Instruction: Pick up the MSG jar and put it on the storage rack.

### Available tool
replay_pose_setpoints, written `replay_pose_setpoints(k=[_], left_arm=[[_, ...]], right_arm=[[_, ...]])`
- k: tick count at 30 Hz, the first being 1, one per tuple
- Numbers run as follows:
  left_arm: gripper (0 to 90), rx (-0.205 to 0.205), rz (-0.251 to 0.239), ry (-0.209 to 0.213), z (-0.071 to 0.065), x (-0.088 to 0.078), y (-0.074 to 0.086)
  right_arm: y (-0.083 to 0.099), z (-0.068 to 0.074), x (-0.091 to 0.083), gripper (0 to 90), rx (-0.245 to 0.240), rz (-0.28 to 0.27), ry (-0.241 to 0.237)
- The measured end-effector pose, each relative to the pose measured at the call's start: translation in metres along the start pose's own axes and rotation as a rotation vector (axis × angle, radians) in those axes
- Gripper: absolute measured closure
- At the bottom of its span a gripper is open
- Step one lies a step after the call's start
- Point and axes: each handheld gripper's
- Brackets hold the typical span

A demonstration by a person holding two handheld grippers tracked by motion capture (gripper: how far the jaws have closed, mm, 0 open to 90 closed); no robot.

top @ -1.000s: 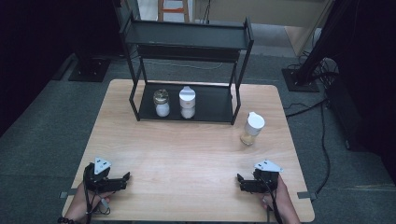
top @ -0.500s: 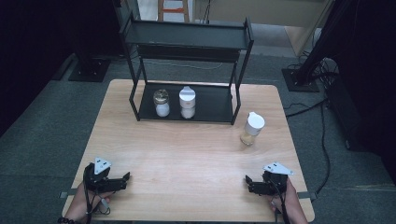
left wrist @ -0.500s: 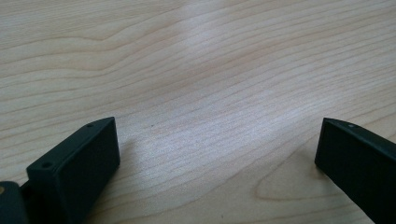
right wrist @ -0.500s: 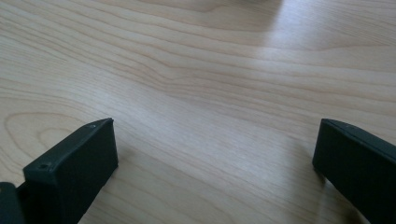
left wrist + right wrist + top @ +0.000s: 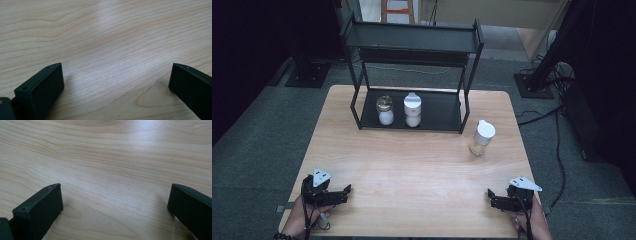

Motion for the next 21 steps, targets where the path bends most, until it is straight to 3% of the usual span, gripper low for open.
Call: replay_pose_setpoints(k=[11,21], left_arm=[[0.0,0.000,0.001,0.000,0.000,0.000,0.000],[0.0,-0.001,0.001,-0.001,0.000,0.000,0.000]], right_arm=[[0.012,-0.026,-0.012,0.0,0.056,0.001,0.060],[0.022,-0.043,-0.023,0.0,0.076,0.000,0.079]])
Point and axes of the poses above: each handheld gripper's, and its own axes: x roughly forward along the jaws, y roughly out of its underside, z roughly to its left, and after that the axes turned 1 degree about -x, right-handed
